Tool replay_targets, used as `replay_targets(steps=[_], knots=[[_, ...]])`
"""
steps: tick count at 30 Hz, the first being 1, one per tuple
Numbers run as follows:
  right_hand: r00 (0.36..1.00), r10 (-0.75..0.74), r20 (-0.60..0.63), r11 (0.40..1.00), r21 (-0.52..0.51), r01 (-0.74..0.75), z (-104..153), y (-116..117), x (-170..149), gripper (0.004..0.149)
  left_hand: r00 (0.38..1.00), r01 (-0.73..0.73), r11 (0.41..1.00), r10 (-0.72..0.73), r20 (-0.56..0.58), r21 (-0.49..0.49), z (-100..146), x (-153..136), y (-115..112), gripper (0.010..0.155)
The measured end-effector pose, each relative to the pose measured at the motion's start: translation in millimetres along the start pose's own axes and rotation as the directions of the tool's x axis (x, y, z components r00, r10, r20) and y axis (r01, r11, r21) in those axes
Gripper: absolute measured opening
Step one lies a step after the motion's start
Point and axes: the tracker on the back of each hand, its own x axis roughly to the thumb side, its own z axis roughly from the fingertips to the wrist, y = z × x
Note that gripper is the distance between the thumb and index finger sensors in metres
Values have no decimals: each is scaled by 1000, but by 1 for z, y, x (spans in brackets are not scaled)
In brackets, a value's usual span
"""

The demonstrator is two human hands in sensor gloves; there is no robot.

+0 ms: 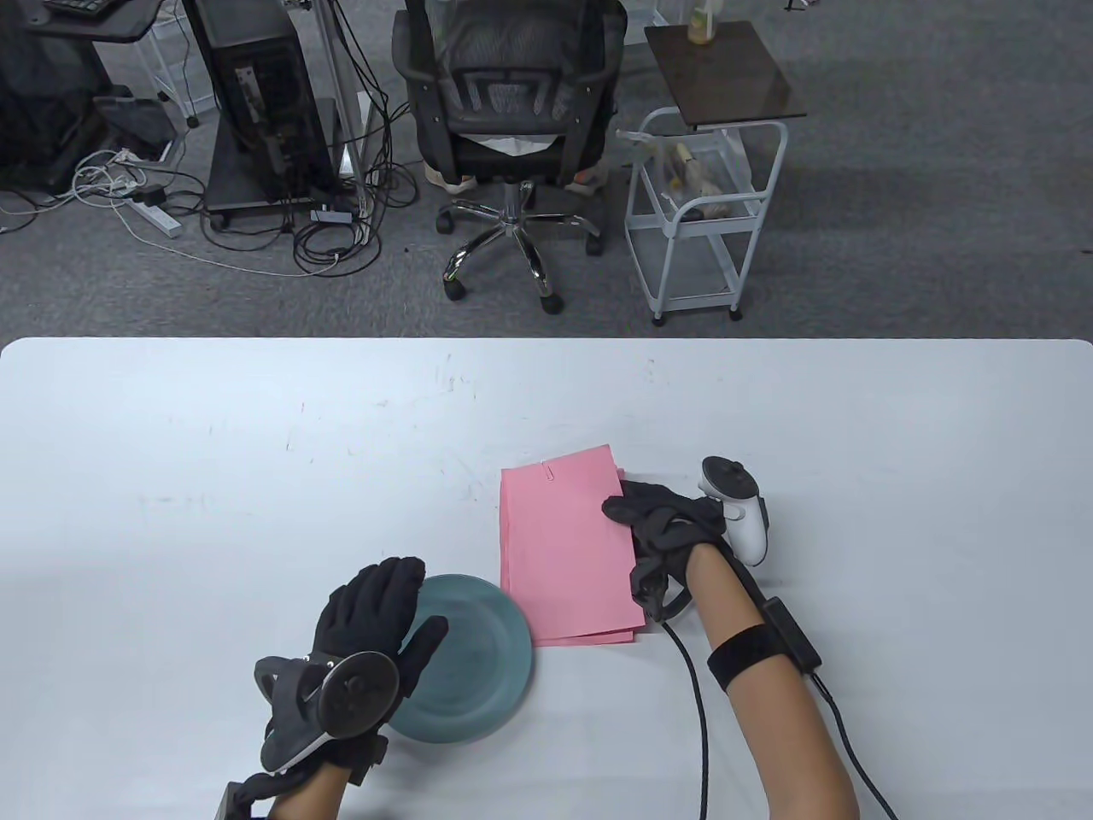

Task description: Pinch and push to attach paper clips

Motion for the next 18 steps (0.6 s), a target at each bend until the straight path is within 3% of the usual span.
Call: replay_targets(steps=[6, 10, 13, 18], knots=[[999, 46, 11, 999, -15, -45, 2, 0, 2, 51, 1000, 6, 1000, -6, 1, -4, 0, 0, 0, 69], [987, 160, 36, 985, -78, -157, 12, -1, 14, 57, 1000, 4, 1000, -4, -1, 1, 0, 0, 0, 69], [959, 282, 35, 947, -171, -272, 26, -3, 26, 59, 1000, 7, 1000, -7, -2, 2, 0, 0, 0, 69], [869, 494, 22, 823, -333, -460, 52, -8, 40, 61, 1000, 31, 1000, -31, -1, -4, 0, 1, 0, 69]])
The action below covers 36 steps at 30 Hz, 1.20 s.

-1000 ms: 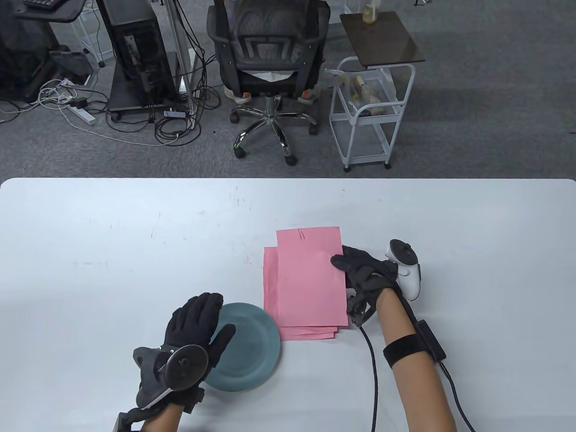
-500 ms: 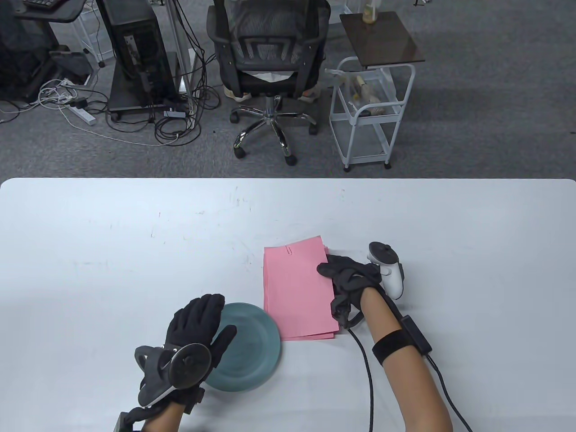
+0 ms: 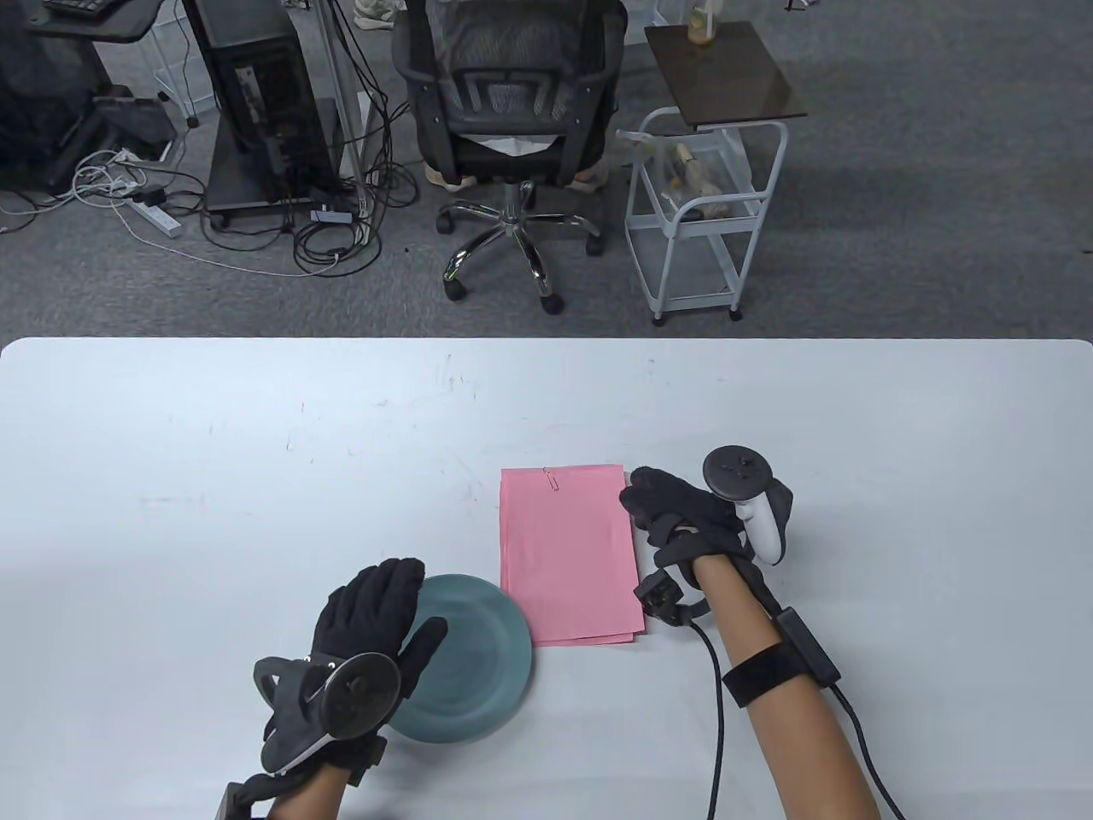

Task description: Pinch and push to attach paper clips

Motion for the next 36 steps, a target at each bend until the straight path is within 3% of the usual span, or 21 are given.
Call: replay_targets(steps=[7, 13, 20, 26, 36], knots=[[963, 200, 179, 975, -136, -177, 48, -16, 9, 63, 999, 52, 998, -52, -12, -30, 0, -1, -3, 69], [789, 531, 308, 834, -355, -423, 121, -31, 19, 66, 998, 51, 997, -52, -18, -57, -1, -2, -3, 69], [682, 647, 341, 743, -486, -461, 180, -43, 8, 68, 998, 52, 996, -54, -19, -72, 0, -2, -3, 71], [680, 667, 304, 725, -473, -500, 190, -44, -17, 72, 997, 64, 996, -66, -26, -67, 1, -1, -5, 73], [689, 665, 289, 738, -397, -545, 178, -38, -43, 74, 998, 50, 995, -52, -33, -85, -3, -8, -6, 75]])
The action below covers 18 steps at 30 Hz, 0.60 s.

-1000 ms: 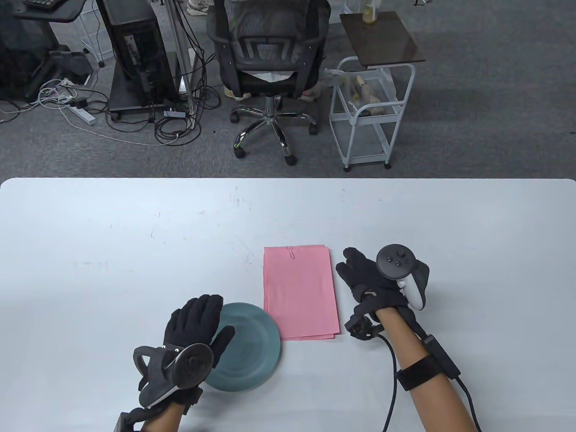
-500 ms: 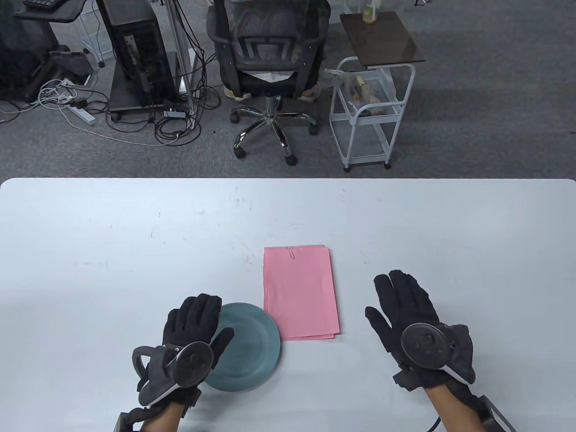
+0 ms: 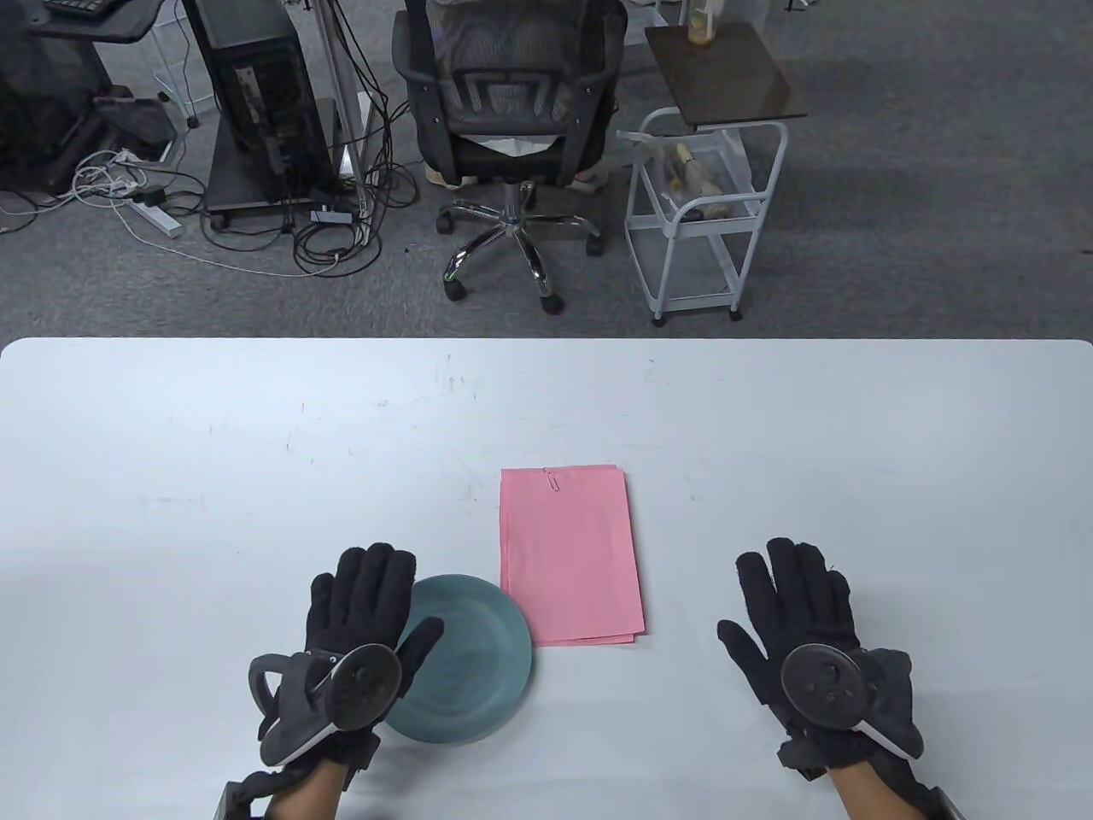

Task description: Pinch and push to attach paper clips

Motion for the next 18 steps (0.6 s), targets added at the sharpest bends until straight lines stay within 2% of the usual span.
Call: replay_targets(steps=[18], knots=[[999, -41, 3, 999, -12, 41, -1, -4, -5, 73, 998, 16, 999, -17, -56, -29, -2, -8, 0, 76]])
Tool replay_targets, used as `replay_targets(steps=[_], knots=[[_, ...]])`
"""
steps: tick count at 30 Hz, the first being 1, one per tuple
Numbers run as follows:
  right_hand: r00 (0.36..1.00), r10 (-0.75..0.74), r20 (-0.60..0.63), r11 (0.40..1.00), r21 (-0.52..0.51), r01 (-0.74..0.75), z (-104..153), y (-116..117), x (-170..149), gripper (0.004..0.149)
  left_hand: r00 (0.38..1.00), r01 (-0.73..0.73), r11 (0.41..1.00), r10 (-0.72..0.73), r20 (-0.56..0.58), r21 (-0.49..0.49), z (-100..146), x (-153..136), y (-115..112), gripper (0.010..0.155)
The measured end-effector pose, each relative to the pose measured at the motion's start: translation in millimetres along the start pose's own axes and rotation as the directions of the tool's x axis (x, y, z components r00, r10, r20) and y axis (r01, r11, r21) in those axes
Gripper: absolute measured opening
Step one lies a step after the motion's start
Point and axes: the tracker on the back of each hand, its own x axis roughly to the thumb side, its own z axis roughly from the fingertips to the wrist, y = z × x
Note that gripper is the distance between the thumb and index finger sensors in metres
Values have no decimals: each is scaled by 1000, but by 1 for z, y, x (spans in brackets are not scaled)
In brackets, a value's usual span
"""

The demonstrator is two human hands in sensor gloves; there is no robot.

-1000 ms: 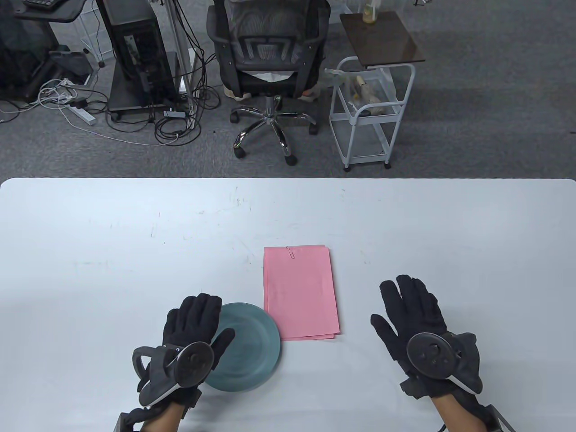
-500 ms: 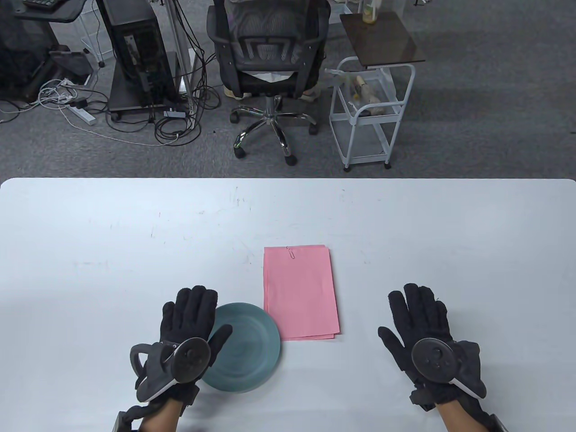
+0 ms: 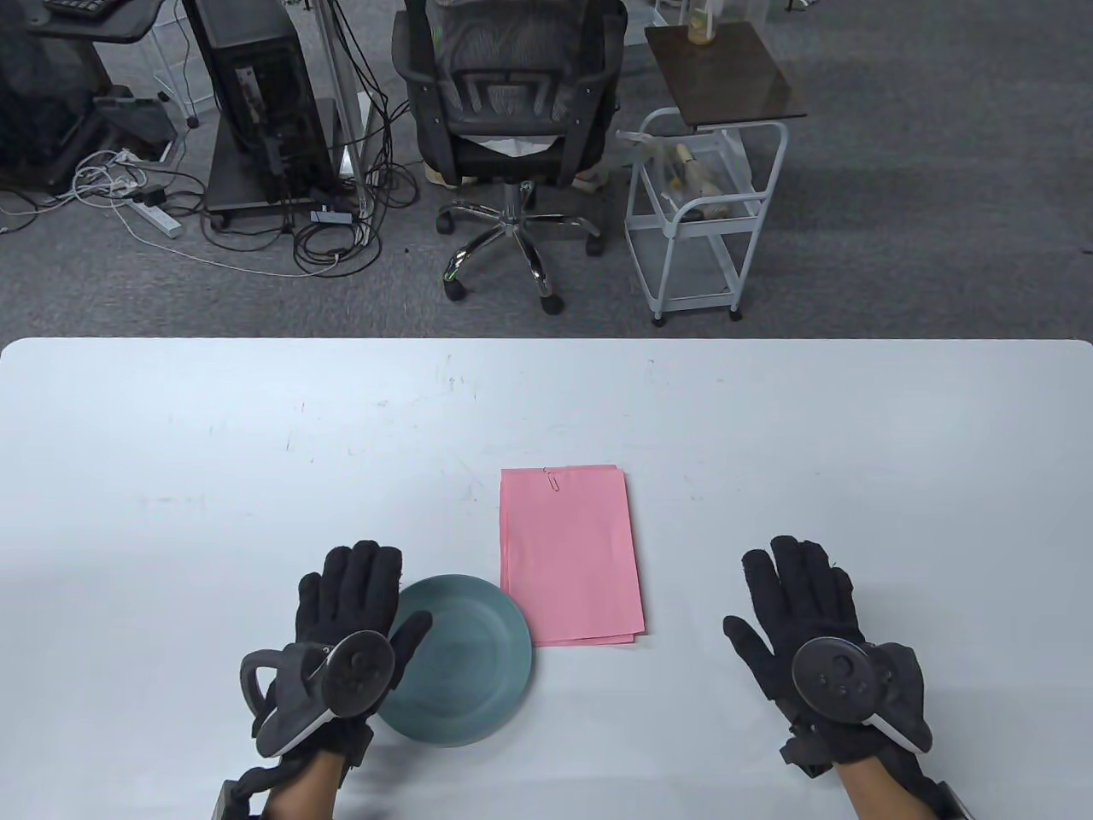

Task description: Pinch and push to attach paper clips

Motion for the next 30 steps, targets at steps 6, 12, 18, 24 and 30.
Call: replay_targets(steps=[6, 12, 18, 24, 30], knots=[[999, 6, -51, 1000, -5, -7, -2, 3, -8, 72, 1000, 14, 1000, -14, 12, 9, 0, 2, 0, 76], [996, -23, -90, 1000, 11, 24, -5, 4, -19, 72, 998, 47, 999, -47, 35, 11, 0, 8, 0, 76], [998, -15, -67, 999, 32, 17, -5, 5, -16, 72, 995, 79, 996, -82, 56, 49, 2, 14, 5, 75], [1000, -2, -27, 999, 46, 3, -3, 6, -9, 71, 993, 98, 994, -101, 59, 51, 2, 15, 6, 75], [1000, -3, -20, 999, 49, 4, -1, 7, -8, 71, 993, 101, 994, -103, 58, 48, 2, 14, 6, 75]])
